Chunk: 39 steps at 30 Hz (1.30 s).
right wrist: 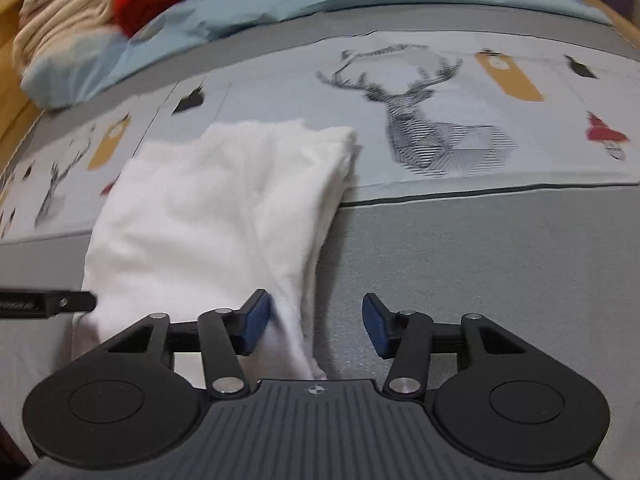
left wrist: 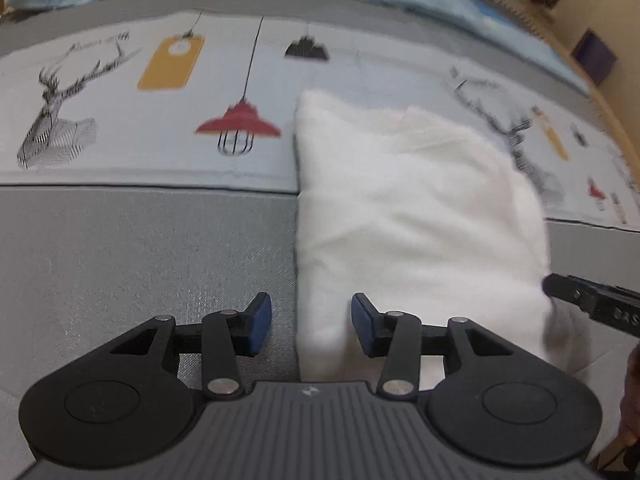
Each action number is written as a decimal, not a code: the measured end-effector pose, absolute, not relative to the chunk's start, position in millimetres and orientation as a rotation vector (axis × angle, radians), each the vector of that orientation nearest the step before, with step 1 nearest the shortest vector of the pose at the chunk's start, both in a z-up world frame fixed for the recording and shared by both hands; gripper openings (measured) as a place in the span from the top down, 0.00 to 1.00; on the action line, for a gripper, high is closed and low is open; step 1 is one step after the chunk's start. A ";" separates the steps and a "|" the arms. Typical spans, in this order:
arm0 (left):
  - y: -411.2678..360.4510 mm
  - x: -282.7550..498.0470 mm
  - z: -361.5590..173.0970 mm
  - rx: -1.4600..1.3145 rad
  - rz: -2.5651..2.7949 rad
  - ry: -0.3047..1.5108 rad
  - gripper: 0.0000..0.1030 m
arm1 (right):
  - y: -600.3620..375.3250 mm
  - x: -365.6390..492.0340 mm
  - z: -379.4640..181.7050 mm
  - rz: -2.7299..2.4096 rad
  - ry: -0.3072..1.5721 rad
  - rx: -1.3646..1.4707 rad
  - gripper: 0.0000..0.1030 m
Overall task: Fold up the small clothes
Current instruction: 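Open both grippers and pull them back from the folded shirt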
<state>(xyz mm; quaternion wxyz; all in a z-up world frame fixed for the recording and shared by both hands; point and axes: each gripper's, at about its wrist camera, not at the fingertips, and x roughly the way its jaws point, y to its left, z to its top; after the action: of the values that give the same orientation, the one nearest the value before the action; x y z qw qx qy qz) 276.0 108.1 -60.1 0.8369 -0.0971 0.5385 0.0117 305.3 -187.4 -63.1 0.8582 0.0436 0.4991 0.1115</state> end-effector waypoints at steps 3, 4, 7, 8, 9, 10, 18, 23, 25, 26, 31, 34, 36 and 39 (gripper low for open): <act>107.4 269.2 -62.6 -0.197 -0.007 1.165 0.52 | -189.4 298.5 -52.3 0.256 1.008 0.092 0.56; 103.3 268.7 -71.2 -0.170 -0.012 1.207 0.50 | -188.9 296.7 -53.2 0.263 1.016 0.067 0.57; 92.3 262.2 -83.7 -0.064 -0.026 1.275 0.46 | -185.1 294.3 -70.0 0.236 1.121 -0.030 0.57; 91.8 258.1 -80.5 -0.048 -0.019 1.266 0.46 | -184.6 292.1 -71.1 0.214 1.138 -0.055 0.57; 91.0 252.2 -73.2 -0.037 -0.010 1.250 0.46 | -185.2 288.5 -68.3 0.187 1.137 -0.075 0.57; 90.8 244.7 -65.9 -0.027 -0.003 1.237 0.46 | -186.2 284.4 -63.8 0.170 1.131 -0.082 0.56; 88.8 162.4 29.6 -0.057 0.056 0.937 0.19 | -200.3 216.6 17.6 0.160 0.880 -0.031 0.50; 50.8 94.7 52.3 -0.005 0.036 0.763 0.19 | -198.7 145.5 47.0 0.190 0.732 -0.004 0.29; 38.4 75.8 51.7 -0.005 0.037 0.730 0.18 | -196.5 119.7 46.2 0.177 0.689 -0.009 0.28; 35.4 69.9 50.1 -0.020 0.049 0.724 0.17 | -195.0 110.4 47.0 0.167 0.678 -0.003 0.28; 38.0 60.5 31.9 -0.155 0.122 0.799 0.15 | -187.8 79.0 46.1 0.139 0.649 0.021 0.22; 41.6 62.4 24.1 -0.190 0.157 0.837 0.14 | -180.0 74.0 39.4 0.133 0.679 -0.001 0.22; 40.7 62.7 23.0 -0.186 0.151 0.842 0.14 | -174.3 73.8 35.7 0.146 0.695 -0.036 0.22; 38.8 62.9 23.0 -0.167 0.135 0.836 0.14 | -166.5 73.7 34.2 0.147 0.698 -0.066 0.22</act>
<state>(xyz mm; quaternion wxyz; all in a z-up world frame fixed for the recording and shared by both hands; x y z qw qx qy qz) 62.9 38.8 23.0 0.9083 -0.0810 0.4052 0.0653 73.7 -166.5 34.2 0.9366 -0.0325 0.3415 0.0722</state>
